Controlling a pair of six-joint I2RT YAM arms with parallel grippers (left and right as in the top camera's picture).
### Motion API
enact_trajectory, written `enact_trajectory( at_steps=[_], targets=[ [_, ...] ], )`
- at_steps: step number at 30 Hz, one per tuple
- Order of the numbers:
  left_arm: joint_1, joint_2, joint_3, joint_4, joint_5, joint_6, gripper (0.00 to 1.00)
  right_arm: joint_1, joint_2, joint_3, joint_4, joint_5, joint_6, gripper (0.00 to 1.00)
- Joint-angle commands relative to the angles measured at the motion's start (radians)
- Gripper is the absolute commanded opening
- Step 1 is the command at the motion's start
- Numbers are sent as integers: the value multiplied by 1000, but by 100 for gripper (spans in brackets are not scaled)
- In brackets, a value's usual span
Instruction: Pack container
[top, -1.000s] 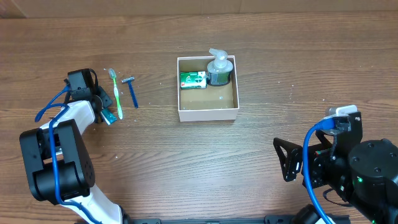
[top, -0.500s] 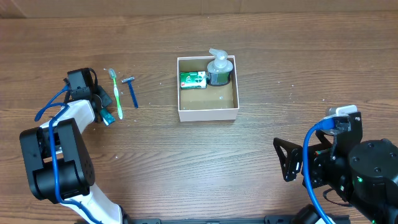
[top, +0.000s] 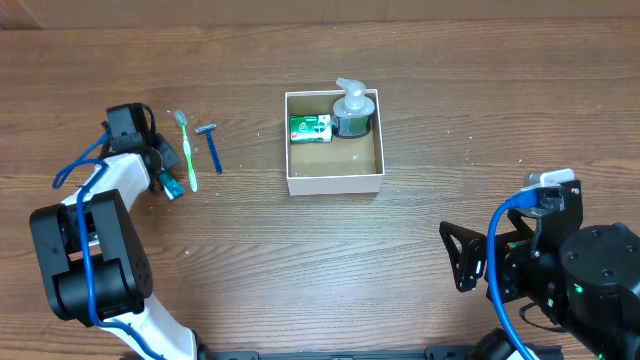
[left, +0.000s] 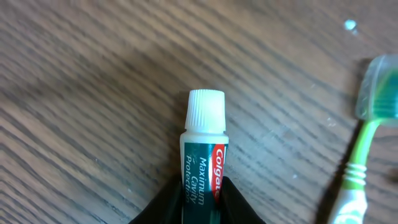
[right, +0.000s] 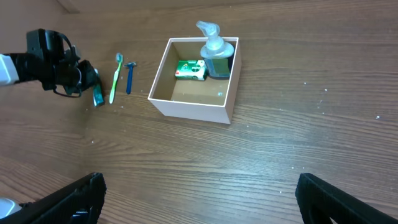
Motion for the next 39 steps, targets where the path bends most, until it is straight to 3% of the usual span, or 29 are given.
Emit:
enact_trajectory(
  at_steps=[1, 11, 20, 29, 35, 39],
  targets=[
    [3, -54, 87, -36, 44, 89, 20, 7, -3, 3, 2, 18, 0, 100],
    [-90, -290, 206, -119, 229, 322, 19, 8, -3, 3, 2, 18, 0, 100],
    [-393, -441, 239, -126, 405, 501, 21, 8, -3, 3, 2, 18, 0, 100],
    [-763, -383, 239, -119, 370, 716, 23, 8, -3, 3, 2, 18, 0, 100],
    [-849, -312, 239, -125, 357, 892, 34, 8, -4, 3, 2, 18, 0, 100],
    [-851, -266, 239, -145, 288, 968, 35, 8, -3, 3, 3, 18, 0, 100]
  ],
)
